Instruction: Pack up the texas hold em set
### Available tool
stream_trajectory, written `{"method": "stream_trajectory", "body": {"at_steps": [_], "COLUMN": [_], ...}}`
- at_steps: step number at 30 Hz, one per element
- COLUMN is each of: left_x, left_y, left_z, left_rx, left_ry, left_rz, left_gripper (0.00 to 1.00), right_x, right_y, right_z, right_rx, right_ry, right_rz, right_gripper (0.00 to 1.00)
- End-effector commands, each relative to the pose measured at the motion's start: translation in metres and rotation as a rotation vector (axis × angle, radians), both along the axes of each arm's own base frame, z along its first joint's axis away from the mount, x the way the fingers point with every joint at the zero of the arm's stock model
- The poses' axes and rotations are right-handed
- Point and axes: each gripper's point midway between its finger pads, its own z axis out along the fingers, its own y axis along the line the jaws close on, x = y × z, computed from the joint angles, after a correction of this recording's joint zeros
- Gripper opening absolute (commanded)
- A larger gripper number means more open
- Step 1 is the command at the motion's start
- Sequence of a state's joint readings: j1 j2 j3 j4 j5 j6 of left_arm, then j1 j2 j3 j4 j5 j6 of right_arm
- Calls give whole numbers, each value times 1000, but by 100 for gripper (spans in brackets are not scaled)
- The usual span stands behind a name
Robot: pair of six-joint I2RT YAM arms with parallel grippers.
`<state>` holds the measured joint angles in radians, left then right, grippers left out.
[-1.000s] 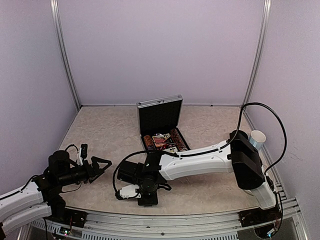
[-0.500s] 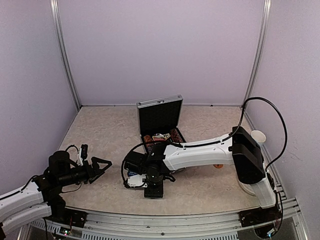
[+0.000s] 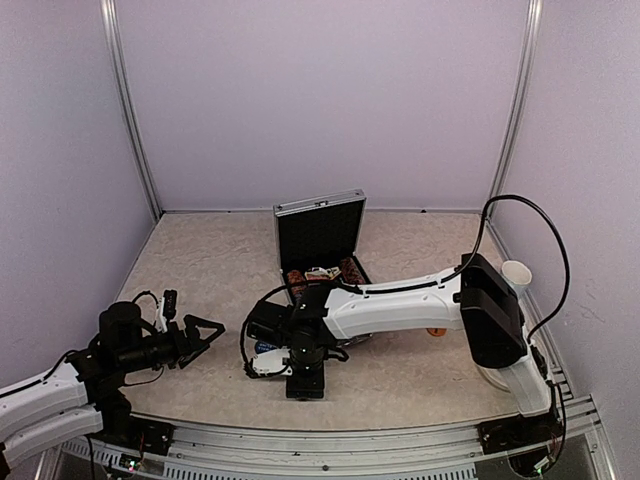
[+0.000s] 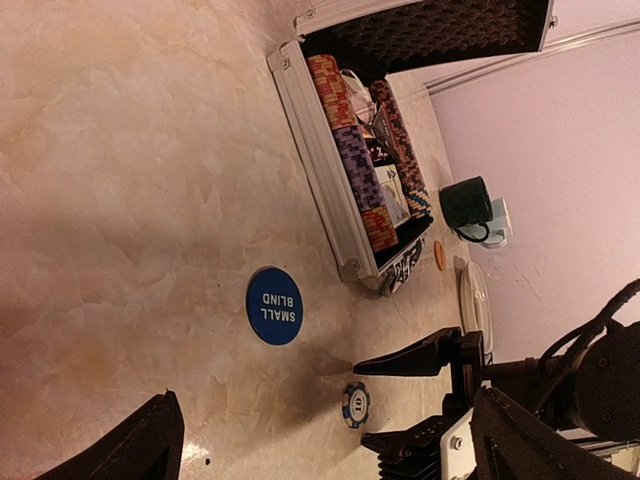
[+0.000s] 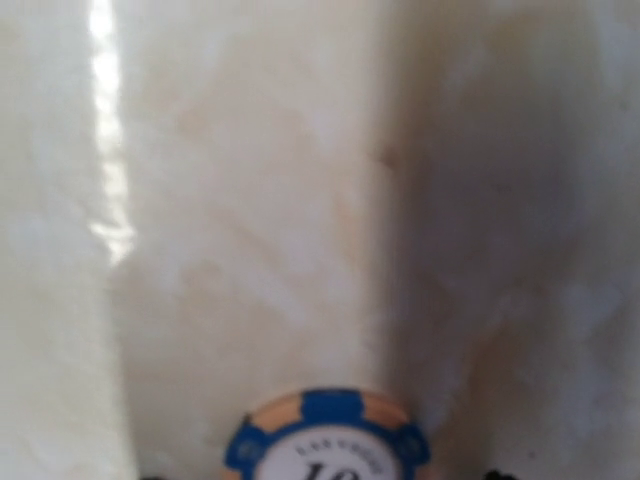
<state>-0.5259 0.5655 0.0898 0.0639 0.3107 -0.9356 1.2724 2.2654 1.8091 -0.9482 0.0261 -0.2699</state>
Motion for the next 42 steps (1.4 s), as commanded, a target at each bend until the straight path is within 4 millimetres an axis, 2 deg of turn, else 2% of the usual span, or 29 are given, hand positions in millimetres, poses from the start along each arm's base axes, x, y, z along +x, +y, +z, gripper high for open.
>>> {"method": "stream_trajectory", "body": {"at_steps": [1,5,12,16,18,38,42], "left_x": [2,2,2,2,3,4,3], "left_y": [0,0,-1,-1,-2,-3,-2], "left_z": [3,4,4,4,5,4,2], "left_rx": [-9,-8,-7,-7,-10,-1,1], "left_ry": [-24,-25,-26,-25,-27,-23,-20], "left_rz": [-5,-6,-9,-10,-10,-14,-15], "left_gripper": [99,99,99,99,99,99,99], "right_x": [-6,-7,-6,9,10,-15,-14], "right_y": [-6,-5,-19,-24,-25,-34,-35], "right_z": [-29,-32,-45,-44,-44,-68,-68], "right_rx": [-60,-67,-121,-134,-131,-166,-171], "right_ry": [78,102,104,27,45,254,248], "right_rz": [9,6,-11,-35,-43,-52,-60], "right_gripper": [68,67,65,70,71,66,62]}}
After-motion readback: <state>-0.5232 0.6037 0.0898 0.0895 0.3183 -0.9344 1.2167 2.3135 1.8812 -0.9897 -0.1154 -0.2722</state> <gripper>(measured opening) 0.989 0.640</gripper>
